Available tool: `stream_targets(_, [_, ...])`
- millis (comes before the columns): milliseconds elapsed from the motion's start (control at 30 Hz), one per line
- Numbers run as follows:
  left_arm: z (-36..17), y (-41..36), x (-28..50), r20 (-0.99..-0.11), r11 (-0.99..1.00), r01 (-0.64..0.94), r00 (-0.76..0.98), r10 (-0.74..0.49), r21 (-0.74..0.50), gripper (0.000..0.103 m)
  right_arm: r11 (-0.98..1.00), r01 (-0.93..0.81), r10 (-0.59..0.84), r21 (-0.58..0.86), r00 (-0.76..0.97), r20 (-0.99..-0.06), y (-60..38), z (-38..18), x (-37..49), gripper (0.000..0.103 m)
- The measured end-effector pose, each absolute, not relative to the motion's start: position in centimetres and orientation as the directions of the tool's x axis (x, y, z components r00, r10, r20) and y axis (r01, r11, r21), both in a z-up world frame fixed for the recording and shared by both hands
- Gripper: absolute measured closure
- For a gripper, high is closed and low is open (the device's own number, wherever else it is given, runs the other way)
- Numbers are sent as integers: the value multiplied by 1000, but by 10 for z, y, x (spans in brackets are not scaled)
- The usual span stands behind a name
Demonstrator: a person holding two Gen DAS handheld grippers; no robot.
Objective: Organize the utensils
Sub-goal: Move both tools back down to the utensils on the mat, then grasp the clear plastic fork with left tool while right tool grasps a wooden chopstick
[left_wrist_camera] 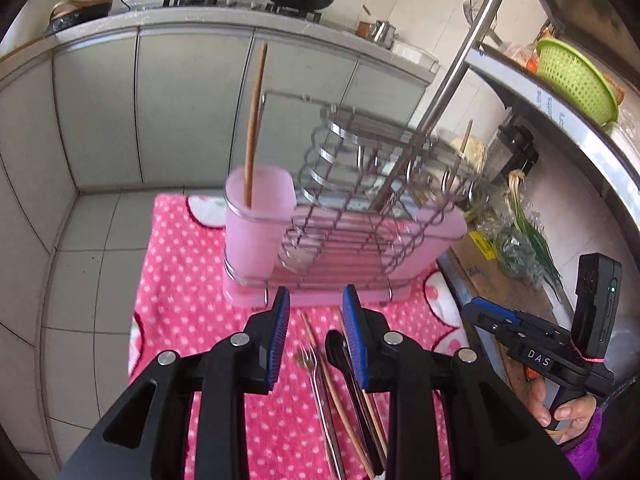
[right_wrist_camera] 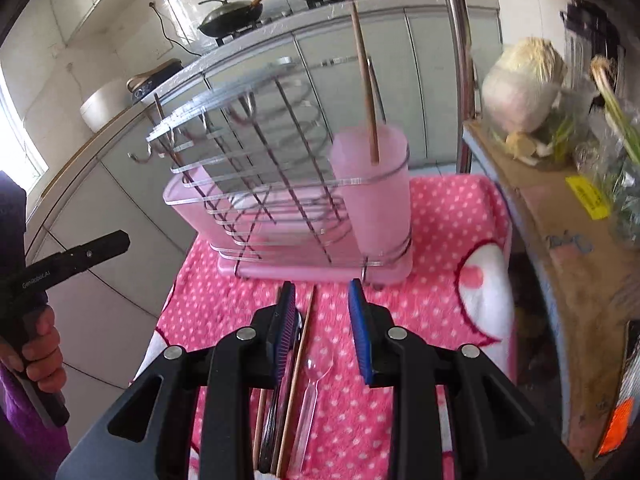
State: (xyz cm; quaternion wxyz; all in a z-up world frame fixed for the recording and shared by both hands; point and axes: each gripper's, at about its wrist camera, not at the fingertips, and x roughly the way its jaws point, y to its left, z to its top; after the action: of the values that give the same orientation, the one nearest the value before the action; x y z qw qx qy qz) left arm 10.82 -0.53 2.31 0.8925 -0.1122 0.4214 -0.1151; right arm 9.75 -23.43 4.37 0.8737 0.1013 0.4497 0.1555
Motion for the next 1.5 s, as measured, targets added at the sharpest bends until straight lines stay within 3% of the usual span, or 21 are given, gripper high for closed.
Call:
stream_targets(267, [-73,-26,120,-842,939,46,430,-327,-341,80,912,-103,398,396,450,-799,-238,-13,87,75])
stream_targets(567, [-122,-39,140,-897,947,0,320,-305,-322,84,906,-102,413,410,414,-811,-234,-31,95,75])
stream_targets(933, [-125,-52,148,-883,944,37,343,-319,-327,101,898,-94,432,430,371,-822,-220,-47,121,75])
stream_targets(1100, [-119,-31,142,-877,942,13,361,-317,-335,101,910,-93,411,404,339,-847,-200,-58,140,76])
stream_targets(1300, [-109,-4,138,-872,943,6,379,-309,-332,101,937,-89,349,339,305,-886,-172,-74,164,88])
stream_targets(1500, [-106,15,138,-884,956,12,377,-276,-293,101,966,-78,260,248,295,-920,-150,-85,181,88])
